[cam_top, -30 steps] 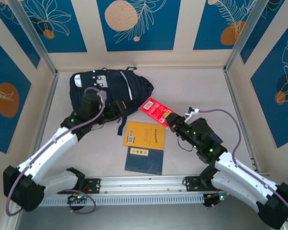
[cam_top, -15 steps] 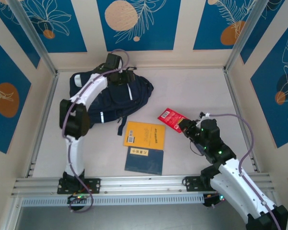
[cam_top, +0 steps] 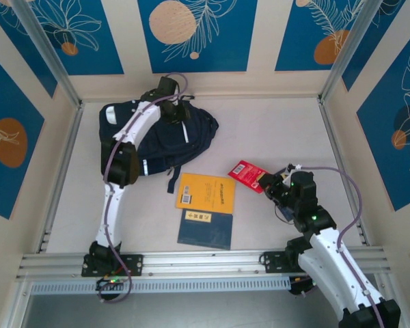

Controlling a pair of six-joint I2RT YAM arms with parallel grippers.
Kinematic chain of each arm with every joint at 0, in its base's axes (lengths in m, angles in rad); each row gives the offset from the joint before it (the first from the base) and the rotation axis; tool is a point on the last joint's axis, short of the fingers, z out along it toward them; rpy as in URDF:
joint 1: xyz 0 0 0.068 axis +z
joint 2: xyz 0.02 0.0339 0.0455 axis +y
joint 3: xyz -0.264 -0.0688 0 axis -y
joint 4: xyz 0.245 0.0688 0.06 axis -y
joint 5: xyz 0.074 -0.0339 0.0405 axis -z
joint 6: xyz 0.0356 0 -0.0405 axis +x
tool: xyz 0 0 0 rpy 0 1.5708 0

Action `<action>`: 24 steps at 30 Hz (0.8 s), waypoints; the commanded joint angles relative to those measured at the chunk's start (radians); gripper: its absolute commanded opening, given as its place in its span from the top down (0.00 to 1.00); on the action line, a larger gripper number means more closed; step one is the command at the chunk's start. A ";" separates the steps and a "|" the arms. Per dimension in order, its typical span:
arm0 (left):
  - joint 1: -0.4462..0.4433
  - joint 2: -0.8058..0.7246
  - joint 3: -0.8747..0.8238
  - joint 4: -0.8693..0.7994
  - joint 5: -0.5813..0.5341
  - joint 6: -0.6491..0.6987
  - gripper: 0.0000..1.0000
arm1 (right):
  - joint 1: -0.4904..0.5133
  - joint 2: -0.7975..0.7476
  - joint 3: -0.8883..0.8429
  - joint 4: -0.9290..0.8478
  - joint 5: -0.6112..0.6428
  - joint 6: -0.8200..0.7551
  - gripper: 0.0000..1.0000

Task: Pack the student bag
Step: Open the student bag at the top-left of the table.

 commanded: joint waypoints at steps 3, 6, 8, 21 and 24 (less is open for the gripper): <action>-0.001 0.044 0.054 -0.053 0.014 -0.003 0.98 | -0.030 0.011 -0.003 0.041 -0.076 -0.007 1.00; -0.002 -0.001 0.080 -0.090 -0.012 0.014 1.00 | -0.035 0.009 0.018 0.031 -0.080 -0.019 1.00; 0.004 -0.062 0.079 -0.089 -0.024 0.021 1.00 | -0.035 0.010 0.030 0.026 -0.076 -0.028 1.00; 0.130 -0.476 0.025 -0.161 0.095 0.055 1.00 | -0.035 0.028 0.090 0.015 -0.093 -0.031 1.00; 0.133 -0.571 -0.019 -0.179 0.129 0.079 1.00 | -0.035 0.027 0.114 0.000 -0.089 -0.040 1.00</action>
